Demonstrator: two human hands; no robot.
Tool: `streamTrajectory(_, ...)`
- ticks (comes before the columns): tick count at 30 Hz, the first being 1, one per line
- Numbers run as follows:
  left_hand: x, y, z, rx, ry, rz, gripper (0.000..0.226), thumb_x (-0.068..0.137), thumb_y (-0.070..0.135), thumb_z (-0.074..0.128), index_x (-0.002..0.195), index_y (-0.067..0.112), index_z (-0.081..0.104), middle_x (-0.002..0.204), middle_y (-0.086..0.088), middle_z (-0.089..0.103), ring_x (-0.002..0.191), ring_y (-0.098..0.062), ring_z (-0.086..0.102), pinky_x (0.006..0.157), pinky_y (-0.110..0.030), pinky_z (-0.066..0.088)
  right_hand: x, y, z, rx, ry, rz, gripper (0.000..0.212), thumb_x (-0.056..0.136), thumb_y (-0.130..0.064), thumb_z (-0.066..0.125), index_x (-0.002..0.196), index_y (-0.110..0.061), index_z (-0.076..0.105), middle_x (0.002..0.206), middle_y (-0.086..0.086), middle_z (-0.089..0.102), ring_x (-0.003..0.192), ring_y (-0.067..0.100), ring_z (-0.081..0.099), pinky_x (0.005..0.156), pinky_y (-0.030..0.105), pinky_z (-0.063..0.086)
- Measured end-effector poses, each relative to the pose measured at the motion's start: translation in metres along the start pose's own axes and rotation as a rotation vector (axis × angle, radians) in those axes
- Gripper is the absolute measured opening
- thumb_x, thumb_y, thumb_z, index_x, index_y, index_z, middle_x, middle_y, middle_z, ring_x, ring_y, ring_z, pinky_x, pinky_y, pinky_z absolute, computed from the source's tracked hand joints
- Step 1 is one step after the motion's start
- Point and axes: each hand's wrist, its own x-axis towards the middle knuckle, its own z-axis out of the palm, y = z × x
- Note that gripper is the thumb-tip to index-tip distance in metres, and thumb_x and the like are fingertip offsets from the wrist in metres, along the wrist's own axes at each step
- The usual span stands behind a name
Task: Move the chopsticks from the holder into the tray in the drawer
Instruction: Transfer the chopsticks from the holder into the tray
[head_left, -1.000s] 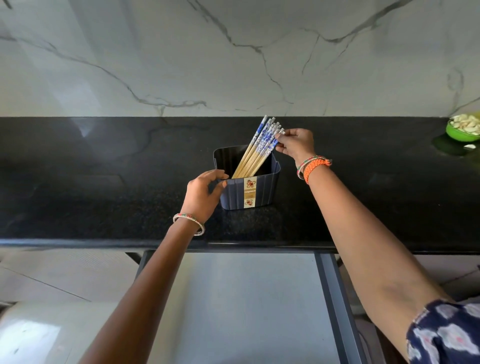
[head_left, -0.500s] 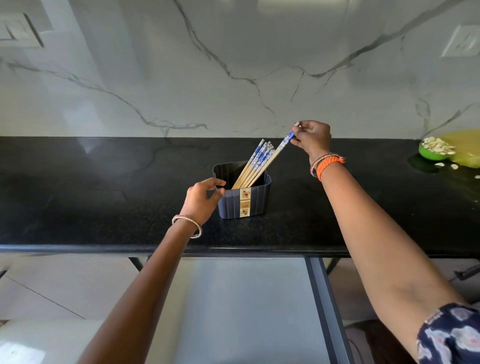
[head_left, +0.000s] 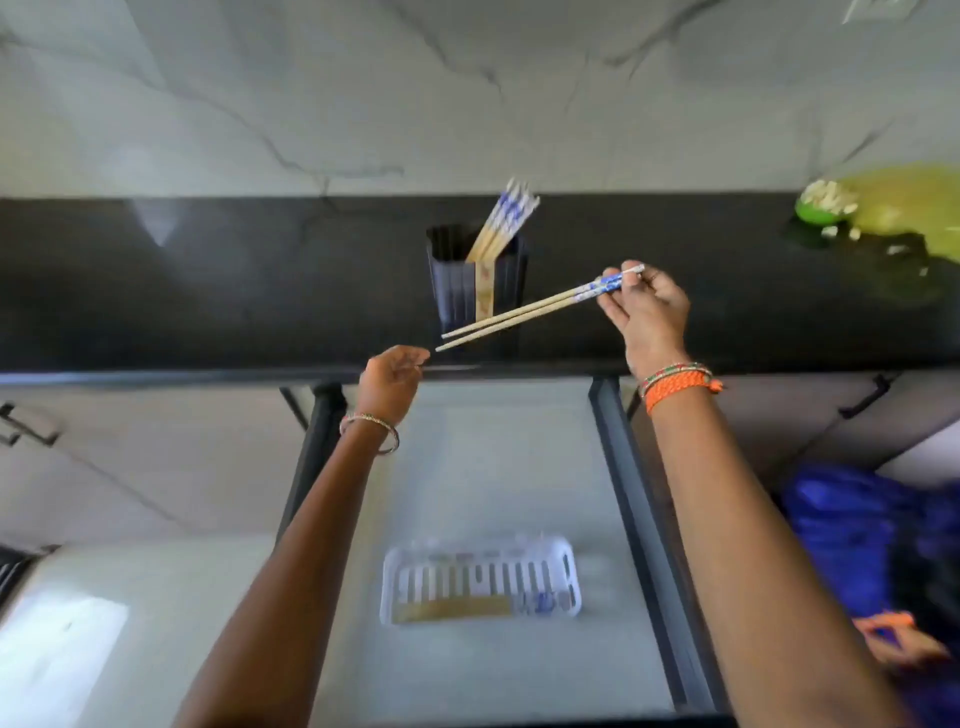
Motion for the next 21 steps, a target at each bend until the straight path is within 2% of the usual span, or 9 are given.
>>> streamTrajectory(2, -0.032, -0.04, 0.003, 0.017, -0.009, -0.121, 0.031, 0.083, -0.009, 0.047, 0.107, -0.003, 0.065, 0.114, -0.02, 0.066, 0.103, -0.026, 0.062, 0.076, -0.005, 0.042, -0.035, 0.056, -0.027, 0.008, 0.071, 0.145, 0.02, 0.097, -0.003, 0.045, 0.083, -0.015, 0.055, 0.083, 0.004, 0.064, 0.071, 0.007, 0.066, 0.067, 0.02, 0.058)
streamTrajectory(3, -0.046, -0.059, 0.004, 0.035, -0.018, -0.184, 0.032, 0.082, -0.009, 0.046, 0.106, -0.002, 0.065, 0.115, -0.019, 0.066, 0.101, -0.026, 0.061, 0.068, -0.003, 0.039, -0.049, 0.081, -0.039, 0.016, 0.112, 0.211, 0.021, 0.097, -0.003, 0.045, 0.082, -0.015, 0.054, 0.081, 0.004, 0.064, 0.066, 0.006, 0.066, 0.064, 0.02, 0.058)
streamTrajectory(5, -0.073, -0.103, 0.006, 0.103, -0.068, -0.336, 0.029, 0.083, -0.005, 0.046, 0.104, -0.002, 0.066, 0.111, -0.02, 0.066, 0.103, -0.029, 0.06, 0.072, -0.011, 0.039, -0.08, 0.128, -0.063, 0.005, 0.201, 0.349, 0.022, 0.097, -0.003, 0.046, 0.079, -0.014, 0.053, 0.072, 0.003, 0.065, 0.055, 0.005, 0.065, 0.054, 0.017, 0.057)
streamTrajectory(9, -0.113, -0.163, 0.016, 0.095, -0.187, -0.589, 0.026, 0.089, 0.002, 0.051, 0.108, -0.014, 0.055, 0.107, -0.036, 0.06, 0.102, -0.046, 0.058, 0.087, -0.047, 0.046, -0.127, 0.186, -0.091, -0.015, 0.385, 0.569, 0.026, 0.095, -0.003, 0.048, 0.072, -0.013, 0.051, 0.07, 0.008, 0.055, 0.053, 0.012, 0.058, 0.041, 0.016, 0.051)
streamTrajectory(11, -0.126, -0.175, 0.022, 0.08, -0.215, -0.607, 0.017, 0.089, 0.004, 0.051, 0.088, -0.011, 0.06, 0.077, -0.024, 0.059, 0.072, -0.034, 0.057, 0.07, -0.04, 0.043, -0.138, 0.2, -0.095, -0.059, 0.442, 0.591, 0.025, 0.094, -0.003, 0.049, 0.071, -0.011, 0.053, 0.07, 0.008, 0.055, 0.057, 0.015, 0.056, 0.039, 0.017, 0.051)
streamTrajectory(13, -0.129, -0.184, 0.028, 0.089, -0.216, -0.604, 0.033, 0.087, 0.001, 0.052, 0.055, 0.006, 0.05, 0.054, -0.008, 0.042, 0.051, -0.018, 0.038, 0.056, -0.028, 0.031, -0.142, 0.206, -0.093, -0.079, 0.456, 0.581, 0.018, 0.094, -0.002, 0.049, 0.079, -0.005, 0.058, 0.072, 0.011, 0.057, 0.06, 0.015, 0.055, 0.044, 0.019, 0.053)
streamTrajectory(14, -0.129, -0.187, 0.03, 0.09, -0.218, -0.598, 0.039, 0.086, -0.001, 0.051, 0.049, 0.01, 0.044, 0.051, -0.005, 0.039, 0.049, -0.016, 0.034, 0.052, -0.026, 0.027, -0.144, 0.207, -0.091, -0.076, 0.46, 0.567, 0.013, 0.093, 0.0, 0.048, 0.088, -0.001, 0.06, 0.077, 0.014, 0.058, 0.061, 0.016, 0.056, 0.051, 0.024, 0.056)
streamTrajectory(17, -0.131, -0.194, 0.033, 0.069, -0.206, -0.579, 0.039, 0.084, -0.005, 0.049, 0.048, 0.01, 0.043, 0.06, -0.006, 0.043, 0.052, -0.015, 0.034, 0.049, -0.025, 0.026, -0.147, 0.212, -0.089, -0.094, 0.47, 0.543, 0.023, 0.093, 0.002, 0.046, 0.111, 0.008, 0.06, 0.092, 0.02, 0.058, 0.07, 0.021, 0.06, 0.069, 0.034, 0.055)
streamTrajectory(21, -0.132, -0.197, 0.032, 0.043, -0.188, -0.583, 0.038, 0.086, 0.0, 0.052, 0.05, 0.011, 0.047, 0.056, -0.004, 0.044, 0.049, -0.015, 0.036, 0.052, -0.026, 0.031, -0.151, 0.217, -0.088, -0.1, 0.429, 0.574, 0.029, 0.094, 0.006, 0.039, 0.118, 0.01, 0.055, 0.099, 0.02, 0.058, 0.091, 0.025, 0.059, 0.085, 0.038, 0.052)
